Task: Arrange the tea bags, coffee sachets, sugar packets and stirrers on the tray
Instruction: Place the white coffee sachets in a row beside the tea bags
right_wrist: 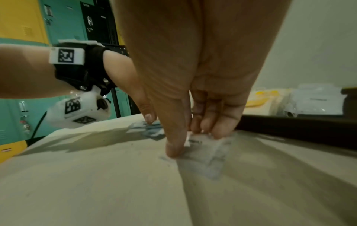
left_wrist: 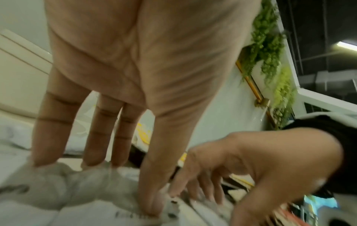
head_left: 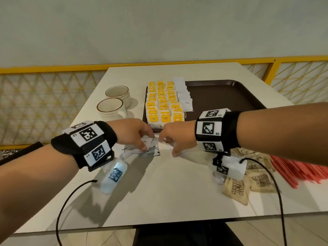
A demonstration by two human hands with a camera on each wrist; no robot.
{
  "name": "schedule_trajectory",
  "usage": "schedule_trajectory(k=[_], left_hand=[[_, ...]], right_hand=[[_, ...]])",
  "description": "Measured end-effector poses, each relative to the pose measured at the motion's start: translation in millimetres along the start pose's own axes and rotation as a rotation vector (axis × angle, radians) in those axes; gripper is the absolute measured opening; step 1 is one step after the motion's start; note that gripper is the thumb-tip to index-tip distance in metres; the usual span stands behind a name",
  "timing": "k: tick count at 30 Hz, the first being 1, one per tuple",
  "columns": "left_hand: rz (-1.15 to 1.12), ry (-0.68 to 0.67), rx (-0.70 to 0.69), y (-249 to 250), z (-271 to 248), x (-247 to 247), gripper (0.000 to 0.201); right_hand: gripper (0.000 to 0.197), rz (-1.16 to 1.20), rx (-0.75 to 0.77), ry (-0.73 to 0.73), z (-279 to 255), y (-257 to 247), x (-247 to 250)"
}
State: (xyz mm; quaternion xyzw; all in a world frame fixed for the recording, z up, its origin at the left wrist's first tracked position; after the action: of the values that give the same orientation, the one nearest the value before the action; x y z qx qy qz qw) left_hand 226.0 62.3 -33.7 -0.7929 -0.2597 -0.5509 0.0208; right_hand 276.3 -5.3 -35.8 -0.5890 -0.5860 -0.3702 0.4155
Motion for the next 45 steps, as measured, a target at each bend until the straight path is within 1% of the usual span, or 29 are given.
schedule_trajectory(k=[3,4,5,7,9,11,13,15,17,19,21,22,23,25,26,28,30,31,33,35,37,39,40,41,42,43,45], left_hand=[[0.041,-0.003,0.002,-1,3,-7,0.04],[0.066,0.009,-0.004,0,4,-7,0.037],[0.089,0.022,-0.011,1,6,-7,0.035],[0.113,0.04,-0.011,3,7,-6,0.031],[0.073,0.026,0.025,-1,8,-8,0.027],[-0.002,-0.004,0.063,-6,7,-11,0.027],[-0.051,-0.006,0.08,-8,5,-10,0.029],[-0.083,0.017,0.078,-6,1,-7,0.027],[-0.105,0.059,0.071,-5,-1,-3,0.027],[-0.216,0.119,0.068,-5,-5,4,0.026],[-0.434,0.163,0.048,-3,-10,11,0.027],[-0.526,0.185,0.039,-1,-12,15,0.029],[-0.605,0.204,0.038,1,-14,19,0.03],[-0.744,0.223,0.007,10,-16,24,0.023],[-0.794,0.221,-0.01,15,-17,25,0.019],[-0.846,0.213,-0.044,27,-18,26,0.017],[-0.854,0.209,-0.072,38,-17,25,0.016],[-0.853,0.207,-0.084,44,-17,24,0.016],[-0.886,0.21,-0.112,55,-15,22,0.018],[-0.967,0.196,-0.133,64,-13,19,0.023],[-1.005,0.222,-0.115,63,-13,18,0.025],[-1.047,0.291,-0.074,52,-13,21,0.027],[-1.043,0.325,-0.049,46,-14,21,0.026],[-1.007,0.339,-0.031,44,-14,19,0.024],[-0.938,0.319,-0.027,48,-13,14,0.021],[-0.843,0.262,-0.031,59,-12,5,0.019],[-0.59,0.09,-0.049,89,-7,-20,0.016]], right_hand=[[0.036,0.02,0.0,0.034,-5,5,-3],[0.035,0.047,0.003,0.031,-6,6,-4],[0.038,0.081,0.004,0.028,-7,7,-5],[0.051,0.139,-0.024,0.029,-9,12,-6],[0.057,0.151,-0.066,0.043,-12,17,-6],[0.052,0.155,-0.097,0.04,-14,22,-8],[0.042,0.144,-0.102,0.029,-15,23,-10],[0.03,0.115,-0.069,0.038,-15,20,-10],[0.026,0.136,-0.042,0.082,-18,20,-3],[0.018,0.254,-0.039,0.169,-26,26,11],[0.012,0.399,-0.075,0.288,-37,37,29],[0.011,0.519,-0.095,0.341,-42,44,36],[0.013,0.705,-0.115,0.375,-47,49,39],[0.024,1.093,-0.143,0.385,-52,56,37],[0.029,1.182,-0.164,0.399,-55,59,38],[0.031,1.197,-0.199,0.44,-60,63,42],[0.018,1.209,-0.196,0.429,-63,60,41],[0.015,1.194,-0.181,0.401,-64,57,39],[0.028,1.081,-0.157,0.322,-66,52,31],[0.032,1.009,-0.134,0.294,-69,49,25],[0.024,1.001,-0.13,0.32,-72,55,23],[0.013,0.961,-0.151,0.336,-77,66,24],[0.011,0.922,-0.18,0.346,-80,74,25],[0.011,0.9,-0.212,0.356,-83,83,26],[0.01,0.911,-0.242,0.37,-87,92,27],[0.008,0.952,-0.266,0.387,-91,98,27],[0.006,1.03,-0.3,0.411,-99,108,25]])
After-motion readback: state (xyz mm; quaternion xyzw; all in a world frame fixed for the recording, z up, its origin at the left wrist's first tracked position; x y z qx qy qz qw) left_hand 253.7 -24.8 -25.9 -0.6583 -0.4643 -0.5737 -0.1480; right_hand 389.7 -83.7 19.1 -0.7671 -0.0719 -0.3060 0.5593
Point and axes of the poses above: each hand's wrist, its own z-axis towards the middle knuckle, its own x-axis out of the back of the hand, y = z × x, the point moved 9 cm from there along z, towards the middle knuckle
